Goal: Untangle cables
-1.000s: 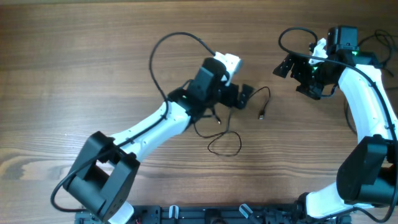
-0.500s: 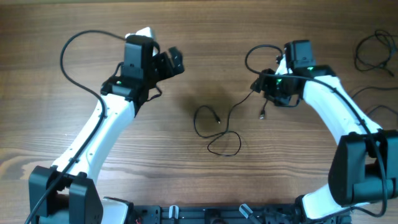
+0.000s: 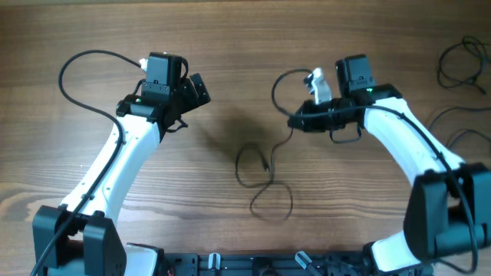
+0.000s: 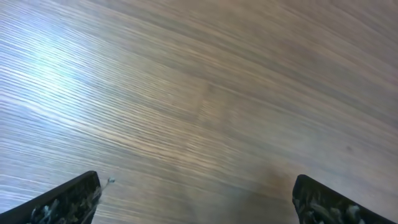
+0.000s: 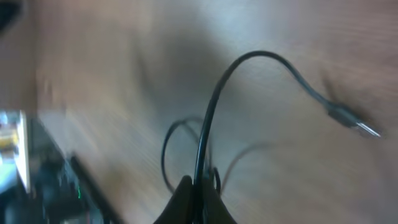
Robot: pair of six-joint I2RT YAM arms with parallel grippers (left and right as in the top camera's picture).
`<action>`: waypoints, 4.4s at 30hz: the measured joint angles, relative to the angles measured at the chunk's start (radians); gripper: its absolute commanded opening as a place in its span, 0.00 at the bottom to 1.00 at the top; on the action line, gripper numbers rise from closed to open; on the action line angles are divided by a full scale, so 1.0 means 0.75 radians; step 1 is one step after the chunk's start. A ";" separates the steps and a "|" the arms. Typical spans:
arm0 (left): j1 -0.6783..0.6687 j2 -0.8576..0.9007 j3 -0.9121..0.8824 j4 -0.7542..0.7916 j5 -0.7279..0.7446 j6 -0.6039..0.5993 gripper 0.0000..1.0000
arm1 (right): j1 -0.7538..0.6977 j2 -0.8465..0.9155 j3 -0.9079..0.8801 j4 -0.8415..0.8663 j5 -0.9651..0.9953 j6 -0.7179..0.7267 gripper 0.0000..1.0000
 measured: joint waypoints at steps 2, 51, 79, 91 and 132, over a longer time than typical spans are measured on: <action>0.000 0.000 0.001 -0.001 -0.033 0.000 1.00 | 0.053 -0.057 0.001 -0.084 0.010 -0.076 0.05; 0.000 0.000 0.000 -0.009 -0.078 0.000 1.00 | 0.195 0.180 0.269 0.425 1.088 0.260 1.00; 0.000 0.000 0.000 -0.009 -0.078 0.000 1.00 | 0.250 0.626 0.292 0.682 1.479 0.701 0.23; 0.000 0.000 0.000 -0.009 -0.078 0.000 1.00 | 0.209 0.570 0.357 0.376 1.376 0.440 0.04; 0.000 0.000 0.000 -0.009 -0.078 0.000 1.00 | -0.351 0.554 0.382 1.391 0.871 -0.382 0.04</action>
